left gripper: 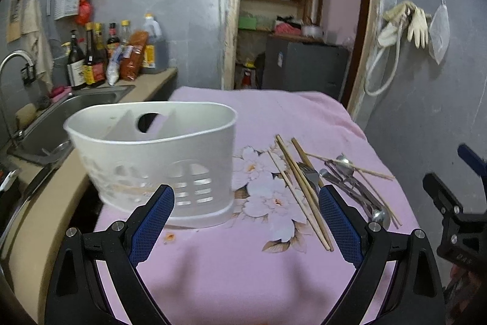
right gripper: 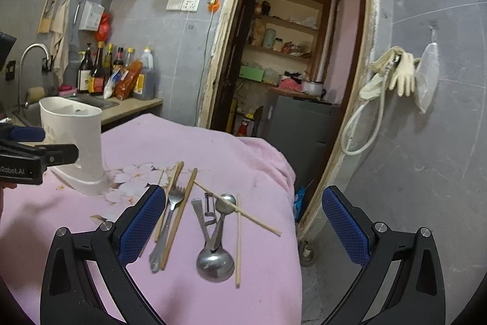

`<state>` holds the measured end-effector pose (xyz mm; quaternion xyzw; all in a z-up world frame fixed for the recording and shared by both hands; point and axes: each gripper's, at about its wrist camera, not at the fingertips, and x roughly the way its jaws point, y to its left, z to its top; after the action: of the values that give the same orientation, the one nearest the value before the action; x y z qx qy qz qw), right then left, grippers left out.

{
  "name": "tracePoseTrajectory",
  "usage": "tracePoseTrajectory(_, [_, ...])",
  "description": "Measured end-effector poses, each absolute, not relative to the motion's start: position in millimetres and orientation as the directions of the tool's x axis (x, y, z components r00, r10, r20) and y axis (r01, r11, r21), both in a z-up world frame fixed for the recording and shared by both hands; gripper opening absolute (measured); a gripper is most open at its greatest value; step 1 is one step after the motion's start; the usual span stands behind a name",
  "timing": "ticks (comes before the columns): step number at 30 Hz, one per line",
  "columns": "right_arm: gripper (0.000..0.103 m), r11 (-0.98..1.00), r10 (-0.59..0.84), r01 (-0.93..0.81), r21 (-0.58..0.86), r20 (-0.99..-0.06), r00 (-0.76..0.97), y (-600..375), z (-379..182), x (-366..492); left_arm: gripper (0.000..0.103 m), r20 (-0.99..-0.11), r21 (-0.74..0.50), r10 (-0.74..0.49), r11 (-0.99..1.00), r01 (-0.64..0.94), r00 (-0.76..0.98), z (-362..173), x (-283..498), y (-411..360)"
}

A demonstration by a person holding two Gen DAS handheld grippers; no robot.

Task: Organize utensils
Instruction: 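Lower the left tool onto a wooden chopstick while the right tool grasps another chopstick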

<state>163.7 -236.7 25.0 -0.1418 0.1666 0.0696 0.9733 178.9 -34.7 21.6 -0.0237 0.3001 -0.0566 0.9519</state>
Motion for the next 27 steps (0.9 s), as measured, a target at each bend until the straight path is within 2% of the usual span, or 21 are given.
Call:
tracePoseTrajectory(5, [0.102,0.941,0.146,-0.252,-0.227,-0.4,0.905,-247,23,192,0.091,-0.637,-0.065,-0.156,0.987,0.149,0.755,4,204,-49])
tracePoseTrajectory(8, [0.098,0.931,0.19,-0.304,-0.203,-0.443,0.876,-252,22,213,0.08,-0.66,-0.053,-0.168,0.983,0.178,0.732,-4,216,-60])
tracePoseTrajectory(9, [0.096,0.928,0.197,-0.314,-0.202,-0.45,0.871,-253,21,218,0.074,-0.672,-0.047,-0.175,0.98,0.194,0.719,-9,222,-63])
tracePoseTrajectory(11, [0.08,0.917,0.205,-0.34,-0.209,-0.485,0.85,-252,18,234,0.062,-0.697,-0.04,-0.181,0.976,0.214,0.694,-14,232,-71])
tracePoseTrajectory(13, [0.068,0.903,0.22,-0.377,-0.206,-0.532,0.818,-251,12,252,0.049,-0.726,-0.037,-0.19,0.971,0.238,0.661,-23,245,-77])
tracePoseTrajectory(14, [0.058,0.898,0.227,-0.391,-0.201,-0.549,0.804,-251,10,257,0.046,-0.736,-0.038,-0.193,0.969,0.244,0.649,-27,250,-78])
tracePoseTrajectory(16, [0.045,0.884,0.237,-0.426,-0.193,-0.601,0.763,-248,3,273,0.035,-0.762,-0.045,-0.198,0.966,0.255,0.616,-38,263,-79])
tracePoseTrajectory(21, [0.027,0.856,0.232,-0.485,-0.178,-0.707,0.668,-243,-18,300,0.024,-0.806,-0.086,-0.216,0.964,0.253,0.551,-55,290,-77])
tracePoseTrajectory(27, [0.012,0.818,0.214,-0.544,-0.186,-0.779,0.59,-243,-37,315,0.021,-0.82,-0.115,-0.243,0.957,0.267,0.518,-68,312,-73])
